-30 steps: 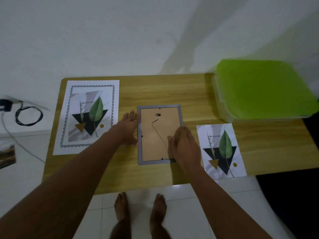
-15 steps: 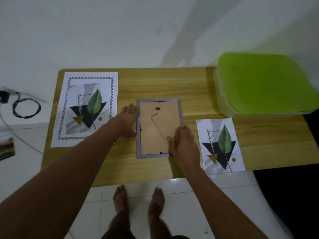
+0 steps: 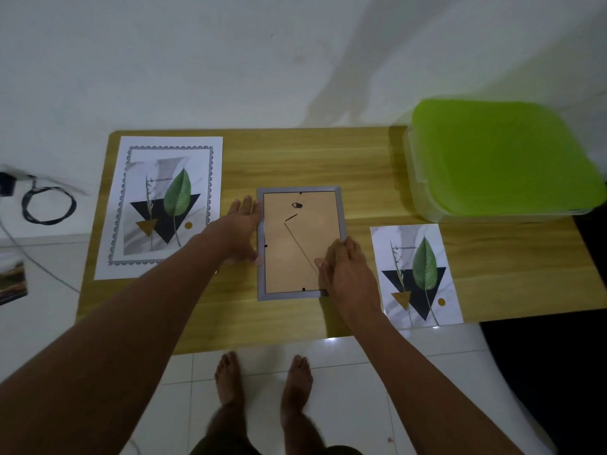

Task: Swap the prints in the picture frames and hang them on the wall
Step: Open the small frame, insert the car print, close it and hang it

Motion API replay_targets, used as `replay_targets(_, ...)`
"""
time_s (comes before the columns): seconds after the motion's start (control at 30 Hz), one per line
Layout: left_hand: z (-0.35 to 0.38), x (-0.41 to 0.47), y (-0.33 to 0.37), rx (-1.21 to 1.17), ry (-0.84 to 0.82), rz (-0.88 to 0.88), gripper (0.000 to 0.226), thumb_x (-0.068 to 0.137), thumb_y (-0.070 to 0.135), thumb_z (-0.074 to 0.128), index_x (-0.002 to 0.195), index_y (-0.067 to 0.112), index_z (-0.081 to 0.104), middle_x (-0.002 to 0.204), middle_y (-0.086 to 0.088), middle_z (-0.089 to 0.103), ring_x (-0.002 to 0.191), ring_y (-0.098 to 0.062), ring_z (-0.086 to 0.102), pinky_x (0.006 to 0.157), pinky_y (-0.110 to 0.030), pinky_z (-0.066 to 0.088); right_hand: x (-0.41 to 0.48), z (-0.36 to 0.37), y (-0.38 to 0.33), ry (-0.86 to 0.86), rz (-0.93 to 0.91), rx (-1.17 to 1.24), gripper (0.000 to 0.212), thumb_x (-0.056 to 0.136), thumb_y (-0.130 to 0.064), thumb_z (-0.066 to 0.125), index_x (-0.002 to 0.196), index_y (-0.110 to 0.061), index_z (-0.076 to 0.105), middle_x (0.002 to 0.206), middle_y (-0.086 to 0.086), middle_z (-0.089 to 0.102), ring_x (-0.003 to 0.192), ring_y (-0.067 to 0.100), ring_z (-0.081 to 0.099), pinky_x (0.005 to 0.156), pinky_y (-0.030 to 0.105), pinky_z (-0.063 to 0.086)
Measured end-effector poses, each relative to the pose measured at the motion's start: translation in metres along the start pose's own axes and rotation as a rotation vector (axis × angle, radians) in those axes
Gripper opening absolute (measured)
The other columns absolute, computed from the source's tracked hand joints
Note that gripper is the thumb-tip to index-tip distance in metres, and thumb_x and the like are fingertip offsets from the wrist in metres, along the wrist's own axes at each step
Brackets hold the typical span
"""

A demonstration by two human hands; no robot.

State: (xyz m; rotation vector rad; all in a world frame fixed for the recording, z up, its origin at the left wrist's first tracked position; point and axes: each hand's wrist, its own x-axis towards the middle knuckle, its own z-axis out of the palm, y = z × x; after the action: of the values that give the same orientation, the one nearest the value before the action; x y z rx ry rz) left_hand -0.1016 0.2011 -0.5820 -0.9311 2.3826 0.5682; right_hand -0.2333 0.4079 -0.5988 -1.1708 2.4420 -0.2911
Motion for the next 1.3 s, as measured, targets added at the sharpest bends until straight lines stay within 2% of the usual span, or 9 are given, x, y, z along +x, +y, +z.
replay_targets(0.27, -0.002, -0.003, 0.001, -0.003, 0.000, -0.002, 0.123, 0.077, 0.034, 0.079, 0.152, 0.014, -0.015, 0.160, -0.008, -0.020, 0.148, -0.028, -0.016, 0.119, -0.052, 0.016, 0.001, 0.000, -0.003, -0.074, -0.007, -0.091, 0.065, 0.105, -0.042, 0.029, 0.151, 0.003, 0.024, 0.157, 0.026, 0.022, 0.147, 0.037, 0.018, 0.115, 0.047, 0.033)
replay_targets(0.47, 0.000, -0.018, 0.007, 0.005, 0.113, -0.005, 0.106, 0.076, 0.033, 0.080, 0.154, 0.010, 0.012, 0.161, -0.012, 0.011, 0.148, -0.028, 0.013, 0.113, -0.046, 0.034, 0.004, -0.003, 0.001, 0.098, -0.021, 0.038, 0.040, 0.099, -0.039, 0.051, 0.121, -0.006, 0.051, 0.119, 0.013, 0.057, 0.111, 0.027, 0.055, 0.086, 0.036, 0.053)
replay_targets(0.57, 0.008, -0.026, 0.013, -0.035, 0.249, -0.051, 0.086, 0.073, 0.031, 0.082, 0.144, 0.011, 0.037, 0.135, -0.013, 0.046, 0.124, -0.031, 0.044, 0.090, -0.040, 0.048, 0.011, -0.012, 0.000, 0.104, 0.037, 0.089, 0.052, 0.094, -0.037, 0.061, 0.134, -0.009, 0.044, 0.120, 0.013, 0.055, 0.110, 0.029, 0.054, 0.088, 0.040, 0.051)
replay_targets(0.7, 0.028, -0.029, 0.023, -0.385, 0.308, -0.138, 0.039, 0.073, 0.020, 0.078, 0.104, 0.006, 0.061, 0.101, -0.013, 0.059, 0.095, -0.031, 0.059, 0.077, -0.038, 0.051, 0.029, -0.021, 0.000, -0.007, 0.122, 0.201, 0.053, 0.088, -0.032, 0.070, 0.129, -0.010, 0.045, 0.117, 0.013, 0.048, 0.104, 0.027, 0.054, 0.083, 0.030, 0.045)
replay_targets(0.8, 0.038, -0.027, 0.025, -0.535, 0.327, -0.147, 0.033, 0.069, 0.013, 0.077, 0.097, 0.004, 0.061, 0.092, -0.013, 0.064, 0.087, -0.032, 0.061, 0.077, -0.046, 0.053, 0.038, -0.023, 0.004, -0.058, 0.146, 0.280, 0.039, 0.085, -0.024, 0.072, 0.116, -0.011, 0.051, 0.109, 0.011, 0.048, 0.102, 0.027, 0.053, 0.082, 0.028, 0.044)
replay_targets(0.97, 0.025, -0.046, 0.035, -0.731, 0.352, -0.117, 0.034, 0.078, 0.000, 0.069, 0.109, 0.012, 0.060, 0.092, -0.007, 0.067, 0.081, -0.023, 0.060, 0.064, -0.028, 0.044, 0.037, -0.028, 0.009, -0.088, 0.205, 0.535, 0.069, 0.084, -0.019, 0.076, 0.143, -0.016, 0.040, 0.129, 0.008, 0.053, 0.119, 0.024, 0.052, 0.100, 0.036, 0.045)
replay_targets(1.07, 0.019, -0.058, 0.036, -0.995, 0.313, -0.119, 0.057, 0.081, -0.001, 0.065, 0.133, 0.022, 0.054, 0.090, -0.010, 0.070, 0.080, -0.019, 0.063, 0.073, -0.036, 0.052, 0.032, -0.040, 0.008, -0.081, 0.231, 0.703, 0.071, 0.086, -0.015, 0.074, 0.147, -0.018, 0.039, 0.134, 0.004, 0.053, 0.122, 0.021, 0.052, 0.104, 0.036, 0.044)
replay_targets(1.17, 0.012, -0.069, 0.037, -1.195, 0.301, -0.112, 0.071, 0.085, 0.000, 0.066, 0.147, 0.021, 0.039, 0.097, 0.006, 0.071, 0.088, -0.005, 0.066, 0.077, -0.022, 0.054, 0.029, -0.056, 0.006, -0.046, 0.238, 0.864, 0.067, 0.089, -0.012, 0.070, 0.146, -0.026, 0.039, 0.129, 0.004, 0.052, 0.117, 0.022, 0.052, 0.103, 0.041, 0.045)
replay_targets(1.3, -0.015, -0.082, 0.042, -1.349, 0.254, -0.050, 0.074, 0.090, 0.006, 0.064, 0.151, 0.032, 0.030, 0.109, 0.000, 0.069, 0.098, -0.020, 0.067, 0.086, -0.037, 0.053, 0.029, -0.077, -0.001, 0.036, 0.253, 1.005, 0.061, 0.088, -0.009, 0.070, 0.140, -0.030, 0.047, 0.122, 0.005, 0.059, 0.108, 0.024, 0.059, 0.094, 0.040, 0.052)
